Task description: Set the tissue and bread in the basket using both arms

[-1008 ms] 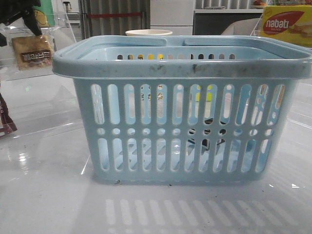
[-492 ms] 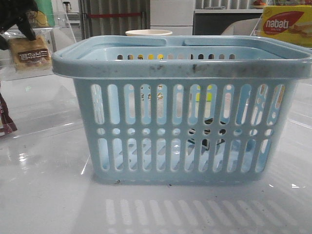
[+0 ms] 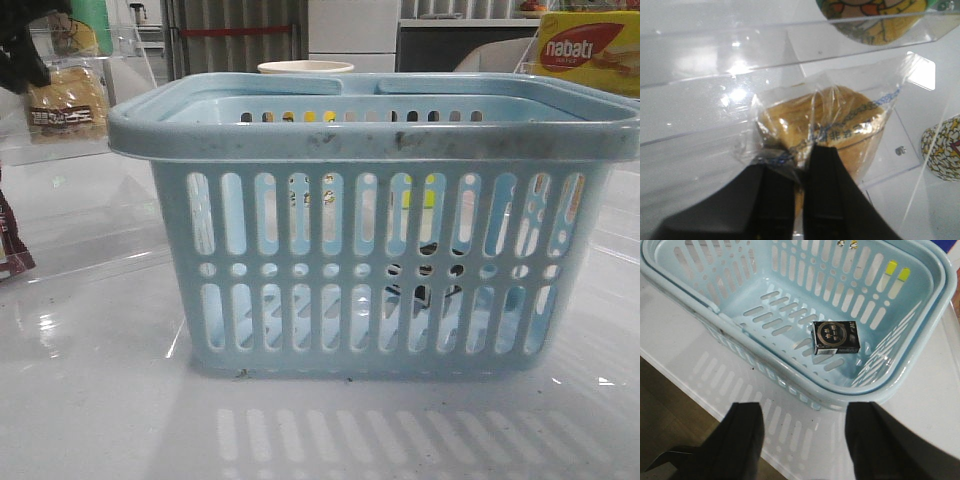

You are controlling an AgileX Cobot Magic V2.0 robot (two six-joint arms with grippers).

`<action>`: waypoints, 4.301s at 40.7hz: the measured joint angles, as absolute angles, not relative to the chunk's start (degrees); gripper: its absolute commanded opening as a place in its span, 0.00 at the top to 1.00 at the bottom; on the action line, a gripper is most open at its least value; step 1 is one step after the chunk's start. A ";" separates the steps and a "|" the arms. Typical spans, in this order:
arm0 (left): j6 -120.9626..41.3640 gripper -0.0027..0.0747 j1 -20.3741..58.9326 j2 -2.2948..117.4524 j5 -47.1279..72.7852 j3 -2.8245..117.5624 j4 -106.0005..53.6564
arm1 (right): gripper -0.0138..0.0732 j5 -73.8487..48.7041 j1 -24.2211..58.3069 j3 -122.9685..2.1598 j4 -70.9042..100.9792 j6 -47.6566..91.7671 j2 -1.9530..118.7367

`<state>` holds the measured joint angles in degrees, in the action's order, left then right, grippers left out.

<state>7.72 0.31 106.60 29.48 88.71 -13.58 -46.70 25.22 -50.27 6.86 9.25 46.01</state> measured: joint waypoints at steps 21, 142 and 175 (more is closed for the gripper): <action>-5.12 0.85 9.36 93.71 44.40 88.71 -13.13 | 0.30 -46.70 25.22 -50.27 6.86 9.25 46.01; -8.12 0.47 37.47 31.41 41.39 38.83 -4.60 | 0.30 -47.15 25.22 -50.27 6.86 9.25 46.01; -7.28 0.85 37.47 31.41 41.38 38.71 -2.91 | 0.81 -47.70 25.22 -50.27 6.86 9.25 46.01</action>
<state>-7.28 37.47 31.41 41.38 38.71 -2.91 -47.70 25.22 -50.27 6.86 9.25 46.01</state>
